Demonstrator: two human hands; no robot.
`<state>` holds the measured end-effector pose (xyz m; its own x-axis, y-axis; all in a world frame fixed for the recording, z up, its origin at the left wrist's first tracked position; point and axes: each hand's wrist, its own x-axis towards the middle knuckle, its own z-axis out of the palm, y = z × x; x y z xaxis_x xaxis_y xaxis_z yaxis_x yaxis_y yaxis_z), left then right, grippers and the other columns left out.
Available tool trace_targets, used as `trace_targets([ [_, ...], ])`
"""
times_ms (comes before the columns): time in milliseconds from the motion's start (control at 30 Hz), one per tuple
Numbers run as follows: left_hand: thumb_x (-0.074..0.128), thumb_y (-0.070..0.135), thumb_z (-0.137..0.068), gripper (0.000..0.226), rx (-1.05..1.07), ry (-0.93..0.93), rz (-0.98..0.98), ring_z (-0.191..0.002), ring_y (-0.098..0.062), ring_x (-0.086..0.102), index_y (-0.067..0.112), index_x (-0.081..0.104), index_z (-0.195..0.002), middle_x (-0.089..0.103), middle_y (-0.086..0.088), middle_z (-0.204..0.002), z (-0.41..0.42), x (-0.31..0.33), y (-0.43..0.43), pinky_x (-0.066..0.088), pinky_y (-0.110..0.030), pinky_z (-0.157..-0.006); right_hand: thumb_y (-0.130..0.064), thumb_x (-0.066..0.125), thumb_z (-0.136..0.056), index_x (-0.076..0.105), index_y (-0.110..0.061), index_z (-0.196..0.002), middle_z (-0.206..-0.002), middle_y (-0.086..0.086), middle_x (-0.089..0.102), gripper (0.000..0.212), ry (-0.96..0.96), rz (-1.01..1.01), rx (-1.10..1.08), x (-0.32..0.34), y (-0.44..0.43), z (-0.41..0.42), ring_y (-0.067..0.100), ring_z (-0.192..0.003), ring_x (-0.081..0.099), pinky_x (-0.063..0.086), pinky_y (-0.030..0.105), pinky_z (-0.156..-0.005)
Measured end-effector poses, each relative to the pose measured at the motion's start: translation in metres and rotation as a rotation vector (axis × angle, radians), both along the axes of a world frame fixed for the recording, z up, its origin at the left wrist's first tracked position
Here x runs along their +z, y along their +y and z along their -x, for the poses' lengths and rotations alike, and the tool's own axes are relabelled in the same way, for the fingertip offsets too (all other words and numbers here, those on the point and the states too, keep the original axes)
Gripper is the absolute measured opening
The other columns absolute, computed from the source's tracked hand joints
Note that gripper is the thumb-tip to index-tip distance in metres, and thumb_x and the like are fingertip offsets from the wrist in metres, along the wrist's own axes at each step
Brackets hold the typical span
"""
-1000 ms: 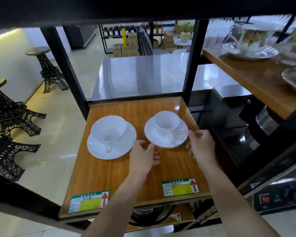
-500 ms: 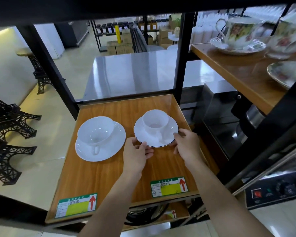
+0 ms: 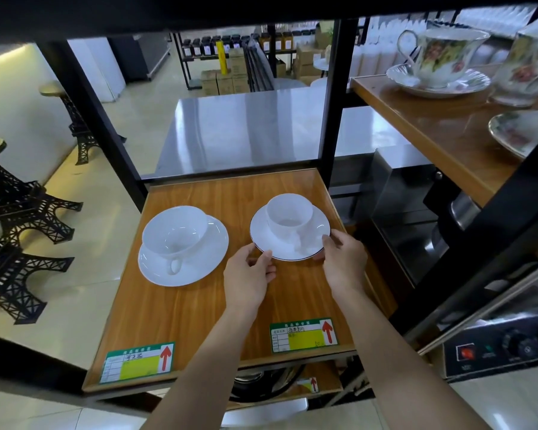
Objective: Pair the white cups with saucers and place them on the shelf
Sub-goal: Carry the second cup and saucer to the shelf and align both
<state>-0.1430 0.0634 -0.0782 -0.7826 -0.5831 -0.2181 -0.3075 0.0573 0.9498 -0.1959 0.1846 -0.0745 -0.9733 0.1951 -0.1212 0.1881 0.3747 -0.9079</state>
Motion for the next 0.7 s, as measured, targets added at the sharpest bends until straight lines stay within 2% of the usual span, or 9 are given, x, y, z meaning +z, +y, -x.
trace_targets([
  [100,0.058,0.021,-0.092,0.049,0.005,0.000,0.026,-0.082,-0.012,0.068,0.013,0.048,-0.138,0.068,-0.007,-0.108,0.000,-0.001,0.001,0.059,-0.028,-0.080,-0.028,0.047,-0.098,0.056,-0.012,-0.129,-0.129,0.007,0.061,0.037,0.026,-0.029,0.015,-0.001,0.003,0.001,0.016,-0.096,0.061,0.048,0.029,-0.087],
  [167,0.058,0.022,-0.092,0.049,0.006,0.001,0.043,-0.082,-0.013,0.068,0.012,0.048,-0.138,0.067,-0.005,-0.104,0.000,-0.001,0.002,0.058,-0.028,-0.080,-0.027,0.046,-0.098,0.056,-0.012,-0.130,-0.126,0.007,0.062,0.037,0.042,-0.039,0.034,-0.001,0.004,0.000,0.005,-0.069,0.051,0.042,0.020,-0.077],
  [233,0.058,0.022,-0.092,0.048,0.006,0.003,0.056,-0.081,-0.012,0.068,0.012,0.048,-0.138,0.066,-0.003,-0.100,-0.001,-0.001,0.003,0.058,-0.027,-0.079,-0.026,0.046,-0.098,0.055,-0.011,-0.130,-0.123,0.007,0.063,0.037,0.061,-0.038,0.050,-0.002,0.005,0.001,-0.001,-0.058,0.044,0.038,0.013,-0.068],
  [333,0.058,0.023,-0.092,0.048,0.000,-0.007,0.033,-0.079,-0.013,0.068,0.011,0.049,-0.138,0.067,-0.006,-0.101,-0.001,0.000,0.002,0.060,-0.028,-0.076,-0.028,0.045,-0.098,0.056,-0.010,-0.129,-0.112,0.004,0.065,0.037,0.076,-0.040,0.066,-0.004,0.005,0.001,0.000,-0.059,0.046,0.040,0.012,-0.063],
  [433,0.057,0.025,-0.093,0.046,0.002,-0.047,-0.038,-0.072,-0.014,0.067,0.012,0.049,-0.137,0.068,-0.005,-0.093,-0.003,0.006,0.000,0.058,-0.021,-0.060,-0.036,0.043,-0.097,0.050,-0.011,-0.133,-0.100,0.005,0.066,0.044,0.020,0.030,0.091,-0.002,0.004,0.001,0.009,-0.066,0.056,0.050,0.023,-0.062],
  [533,0.053,0.025,-0.095,0.033,0.107,0.001,-0.150,-0.070,-0.013,0.064,0.012,0.055,-0.126,0.068,-0.004,-0.087,-0.015,0.017,0.000,0.055,-0.021,-0.055,-0.045,0.041,-0.096,0.036,-0.016,-0.140,-0.107,0.011,0.065,0.053,-0.024,0.085,0.101,0.005,0.008,-0.005,0.012,-0.066,0.057,0.045,0.022,-0.051],
  [567,0.052,0.025,-0.096,0.029,0.134,0.025,-0.165,-0.070,-0.012,0.064,0.013,0.057,-0.121,0.068,-0.003,-0.086,-0.022,0.020,0.001,0.054,-0.021,-0.055,-0.046,0.040,-0.096,0.033,-0.018,-0.141,-0.108,0.010,0.065,0.054,-0.005,0.083,0.112,0.008,0.012,-0.010,0.014,-0.071,0.059,0.048,0.024,-0.055],
  [633,0.053,0.023,-0.095,0.022,0.155,0.087,-0.184,-0.070,-0.012,0.063,0.016,0.057,-0.116,0.068,-0.004,-0.087,-0.041,0.026,0.006,0.051,-0.023,-0.057,-0.049,0.039,-0.095,0.029,-0.022,-0.141,-0.102,0.006,0.065,0.054,0.050,0.027,0.169,0.012,0.019,-0.026,0.022,-0.085,0.064,0.056,0.039,-0.075],
  [700,0.056,0.023,-0.093,0.018,0.165,0.118,-0.123,-0.073,-0.013,0.064,0.023,0.055,-0.111,0.068,-0.005,-0.091,-0.060,0.029,0.009,0.050,-0.024,-0.060,-0.049,0.040,-0.094,0.034,-0.026,-0.136,-0.095,0.001,0.064,0.048,0.091,-0.008,0.230,0.017,0.026,-0.043,0.021,-0.087,0.064,0.054,0.043,-0.084],
])
